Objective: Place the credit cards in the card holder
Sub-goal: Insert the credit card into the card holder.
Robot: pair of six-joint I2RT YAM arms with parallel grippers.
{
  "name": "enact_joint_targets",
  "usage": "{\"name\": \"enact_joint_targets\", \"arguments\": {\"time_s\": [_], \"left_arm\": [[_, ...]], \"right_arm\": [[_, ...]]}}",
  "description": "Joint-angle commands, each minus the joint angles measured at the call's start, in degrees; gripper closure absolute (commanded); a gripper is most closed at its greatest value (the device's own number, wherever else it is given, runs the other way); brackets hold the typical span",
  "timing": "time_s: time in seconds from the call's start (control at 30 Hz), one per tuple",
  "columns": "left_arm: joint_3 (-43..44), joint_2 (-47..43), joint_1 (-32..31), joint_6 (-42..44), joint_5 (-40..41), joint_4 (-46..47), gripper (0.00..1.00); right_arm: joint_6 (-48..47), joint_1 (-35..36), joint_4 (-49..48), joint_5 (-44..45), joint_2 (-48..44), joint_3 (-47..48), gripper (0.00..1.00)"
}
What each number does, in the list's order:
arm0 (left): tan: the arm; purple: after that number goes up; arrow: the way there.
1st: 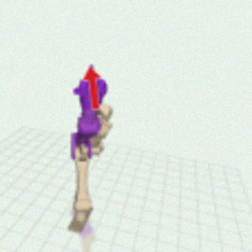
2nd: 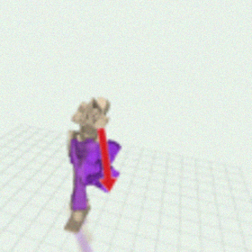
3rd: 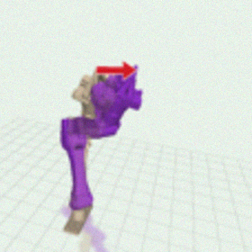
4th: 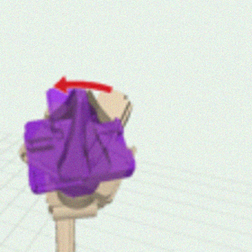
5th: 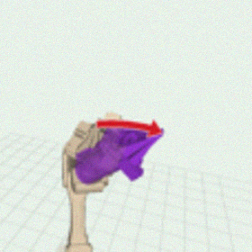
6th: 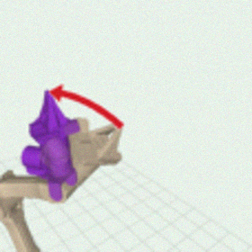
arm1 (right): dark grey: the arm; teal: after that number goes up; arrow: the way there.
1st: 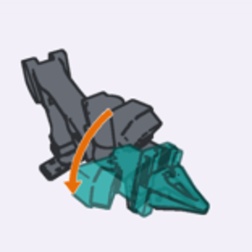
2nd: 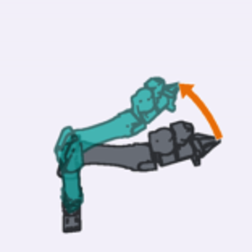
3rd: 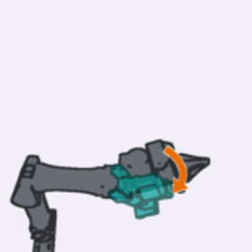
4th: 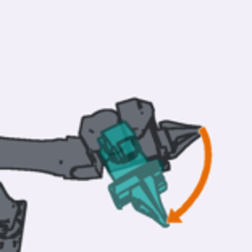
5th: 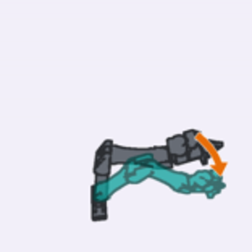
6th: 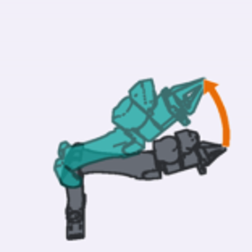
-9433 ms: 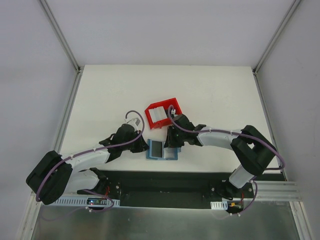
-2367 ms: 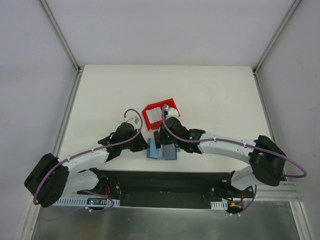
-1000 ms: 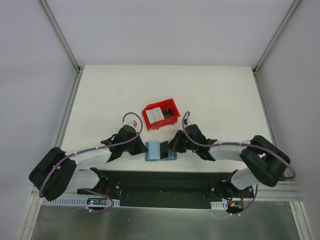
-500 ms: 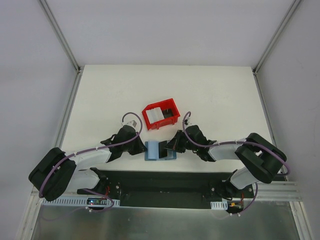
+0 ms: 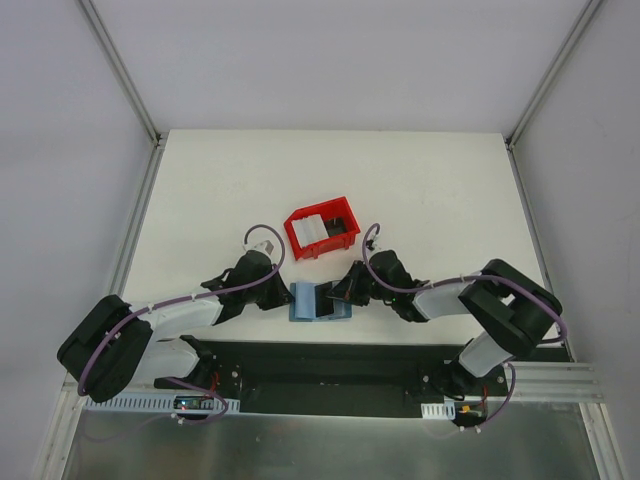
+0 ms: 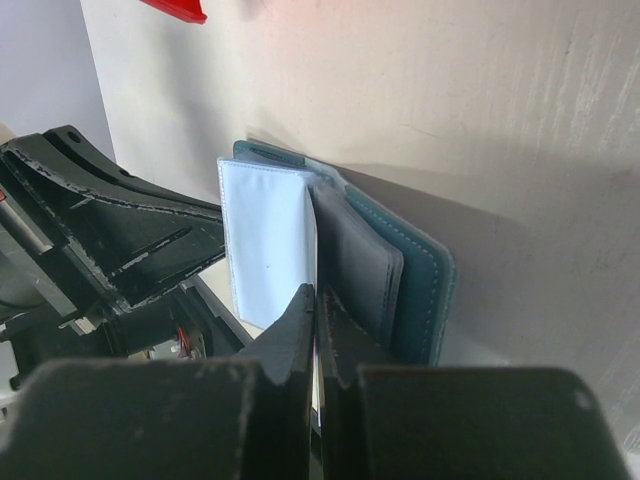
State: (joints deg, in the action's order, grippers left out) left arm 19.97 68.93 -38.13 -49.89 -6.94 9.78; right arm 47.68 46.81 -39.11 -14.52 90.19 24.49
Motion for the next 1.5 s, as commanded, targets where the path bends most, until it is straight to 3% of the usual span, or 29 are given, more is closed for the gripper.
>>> {"name": "enact_joint_targets", "arguments": {"time_s": [0.0,0.47,0.73,0.9,1.03,1.1,1.47], "left_arm": [[-0.3,0.4,0.4,2.8,0.8,-2.1,1.00],[0.2,0.7,0.4,4.5,0.4,-2.7,1.00],[1.0,2.0,0.4,3.0,0.5,-2.7,1.00],[0.8,1.6,0.4,3.0,0.7,-2.7,1.00],[0.5,1.3,0.4,3.0,0.5,-2.7,1.00],[0.4,1.2,0.4,3.0,0.5,-2.7,1.00],[0.6,1.5,0.4,3.3,0.4,-2.5,1.00]], "right_arm": [[-1.7,-0.8,-2.1,-0.7,2.4,-0.1,1.00],[-5.8,0.6,7.7,0.3,4.2,4.1,1.00],[-2.2,3.2,9.9,0.7,5.3,7.6,0.99],[-3.9,3.9,16.2,2.7,4.7,10.0,0.88],[-8.3,3.9,26.0,8.4,-0.2,11.6,0.65],[-10.1,4.0,29.3,10.4,-1.5,12.5,0.58],[-10.9,5.8,27.6,4.5,3.2,16.3,0.61]]}}
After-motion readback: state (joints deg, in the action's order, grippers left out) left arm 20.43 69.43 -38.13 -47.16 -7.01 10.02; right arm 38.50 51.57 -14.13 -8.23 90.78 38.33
